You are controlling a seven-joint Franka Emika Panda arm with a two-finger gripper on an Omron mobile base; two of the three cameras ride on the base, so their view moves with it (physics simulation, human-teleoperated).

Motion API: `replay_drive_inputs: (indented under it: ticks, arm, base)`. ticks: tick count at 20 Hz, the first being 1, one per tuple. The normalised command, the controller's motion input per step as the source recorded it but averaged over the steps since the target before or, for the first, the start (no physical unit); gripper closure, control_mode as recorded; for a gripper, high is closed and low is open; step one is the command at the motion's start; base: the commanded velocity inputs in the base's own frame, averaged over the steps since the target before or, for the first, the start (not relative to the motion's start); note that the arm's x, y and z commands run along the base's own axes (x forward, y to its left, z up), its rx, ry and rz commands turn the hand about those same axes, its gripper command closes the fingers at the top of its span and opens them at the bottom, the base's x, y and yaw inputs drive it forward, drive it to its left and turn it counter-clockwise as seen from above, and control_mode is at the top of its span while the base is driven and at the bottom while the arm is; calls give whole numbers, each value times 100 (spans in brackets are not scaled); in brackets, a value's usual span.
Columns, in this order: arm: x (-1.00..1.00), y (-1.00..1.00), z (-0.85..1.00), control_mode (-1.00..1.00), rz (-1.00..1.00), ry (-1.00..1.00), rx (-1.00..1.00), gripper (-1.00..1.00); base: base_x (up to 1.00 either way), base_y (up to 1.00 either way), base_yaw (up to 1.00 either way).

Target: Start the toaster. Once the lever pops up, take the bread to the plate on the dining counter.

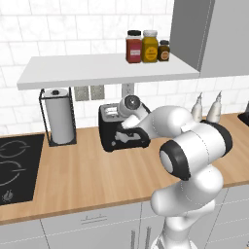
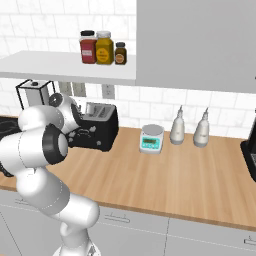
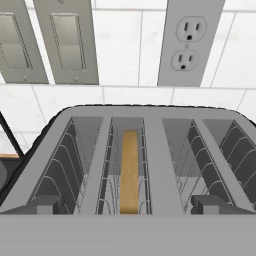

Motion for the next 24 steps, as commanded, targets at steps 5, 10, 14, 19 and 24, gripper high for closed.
replay_drive_inputs:
  ticks: [5,10,14,19,24]
  arm:
    - [0,0,0,-100,0,0,0,-100]
    - [0,0,0,-100,0,0,0,-100]
    - [0,0,0,-100,0,0,0,-100]
    - [0,0,0,-100,0,0,0,-100]
    - [0,0,0,-100,0,0,0,-100]
  base:
    - [0,0,0]
    - [0,0,0]
    - [0,0,0]
    - [0,0,0]
    - [0,0,0]
